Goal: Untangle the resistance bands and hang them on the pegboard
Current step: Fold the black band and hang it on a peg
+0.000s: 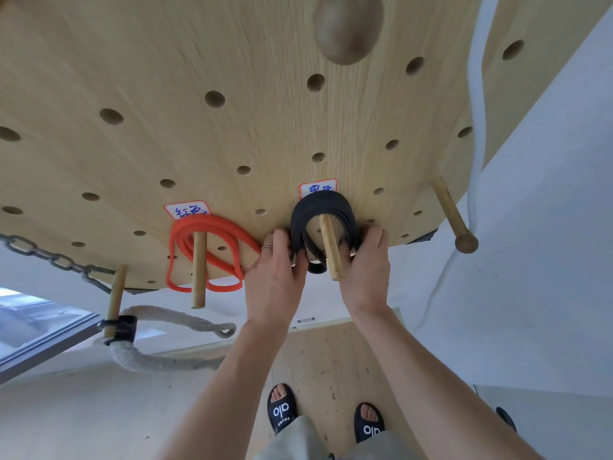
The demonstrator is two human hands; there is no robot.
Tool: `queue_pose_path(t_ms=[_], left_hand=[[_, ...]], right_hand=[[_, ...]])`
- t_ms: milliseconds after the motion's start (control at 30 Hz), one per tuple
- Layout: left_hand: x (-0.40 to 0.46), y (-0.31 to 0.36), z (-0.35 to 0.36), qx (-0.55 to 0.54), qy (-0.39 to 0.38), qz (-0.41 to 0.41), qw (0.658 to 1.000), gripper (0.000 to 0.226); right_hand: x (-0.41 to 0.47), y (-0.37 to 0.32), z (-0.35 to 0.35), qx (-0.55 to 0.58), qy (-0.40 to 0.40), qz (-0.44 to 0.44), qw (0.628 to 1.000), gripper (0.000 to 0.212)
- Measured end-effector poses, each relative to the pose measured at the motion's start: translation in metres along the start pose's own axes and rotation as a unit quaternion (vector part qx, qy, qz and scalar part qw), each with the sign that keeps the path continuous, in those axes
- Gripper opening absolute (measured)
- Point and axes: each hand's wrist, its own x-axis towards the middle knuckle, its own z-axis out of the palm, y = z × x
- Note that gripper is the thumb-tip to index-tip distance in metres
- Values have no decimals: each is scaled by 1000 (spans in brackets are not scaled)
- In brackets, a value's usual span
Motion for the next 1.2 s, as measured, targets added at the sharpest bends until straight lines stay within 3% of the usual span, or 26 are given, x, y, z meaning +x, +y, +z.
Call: queue_pose_path(t_ms=[267,500,700,967,1200], left_hand=[[-2,7,4,-46,-25,-42,998,31],[-6,21,1,-68,-24,-80,994,52],[-2,27,6,-49,20,-93,994,33],[-4,16,6,-2,13,-59,998,22],[-4,22,6,-27,2,-99,995,26]], right_hand=[[1,0,5,33,-21,-3,999,28],[0,0,6,53,-47,15,997,43],[0,2,9,62,-37,18,997,44],[2,5,6,30,0,0,1000,22],[-1,1,3,18,-41,6,999,47]])
